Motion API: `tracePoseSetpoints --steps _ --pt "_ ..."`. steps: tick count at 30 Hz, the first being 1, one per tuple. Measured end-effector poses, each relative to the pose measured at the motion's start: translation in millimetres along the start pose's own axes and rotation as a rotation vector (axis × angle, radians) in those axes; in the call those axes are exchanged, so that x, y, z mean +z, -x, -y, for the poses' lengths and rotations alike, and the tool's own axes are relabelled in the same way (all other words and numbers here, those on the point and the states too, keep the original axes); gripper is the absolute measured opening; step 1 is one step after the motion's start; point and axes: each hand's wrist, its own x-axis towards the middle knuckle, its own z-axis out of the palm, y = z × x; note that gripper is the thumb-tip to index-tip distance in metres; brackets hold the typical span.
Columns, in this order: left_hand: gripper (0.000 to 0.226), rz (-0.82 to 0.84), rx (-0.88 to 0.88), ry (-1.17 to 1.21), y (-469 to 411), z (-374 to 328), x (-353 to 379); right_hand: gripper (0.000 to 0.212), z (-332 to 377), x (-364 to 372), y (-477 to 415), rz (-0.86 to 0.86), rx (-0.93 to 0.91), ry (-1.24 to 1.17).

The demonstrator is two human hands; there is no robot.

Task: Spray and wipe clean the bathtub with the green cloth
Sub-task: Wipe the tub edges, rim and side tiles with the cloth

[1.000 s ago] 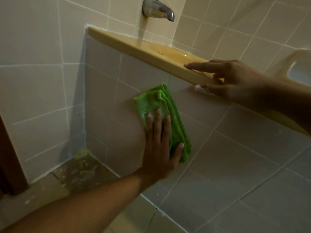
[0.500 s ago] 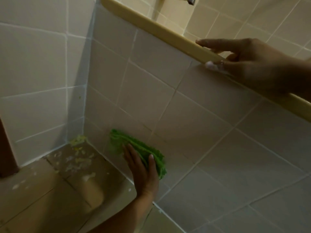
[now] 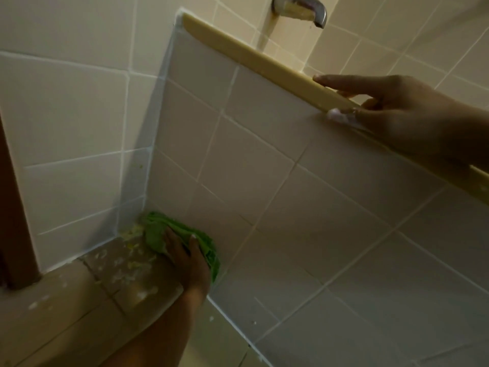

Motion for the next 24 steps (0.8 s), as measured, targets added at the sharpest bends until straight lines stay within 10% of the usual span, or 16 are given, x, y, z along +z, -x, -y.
tracePoseSetpoints --steps 15,24 --pt "0.085 -0.029 0.283 0.126 -45.7 -109.3 19.0 0.052 5.4 5.0 -26.8 0.014 -0.035 0.069" --pt "0.077 0.121 0.828 0.101 -50.0 -234.7 36.1 0.051 8.1 3.6 -33.7 0.026 -0.067 0.021"
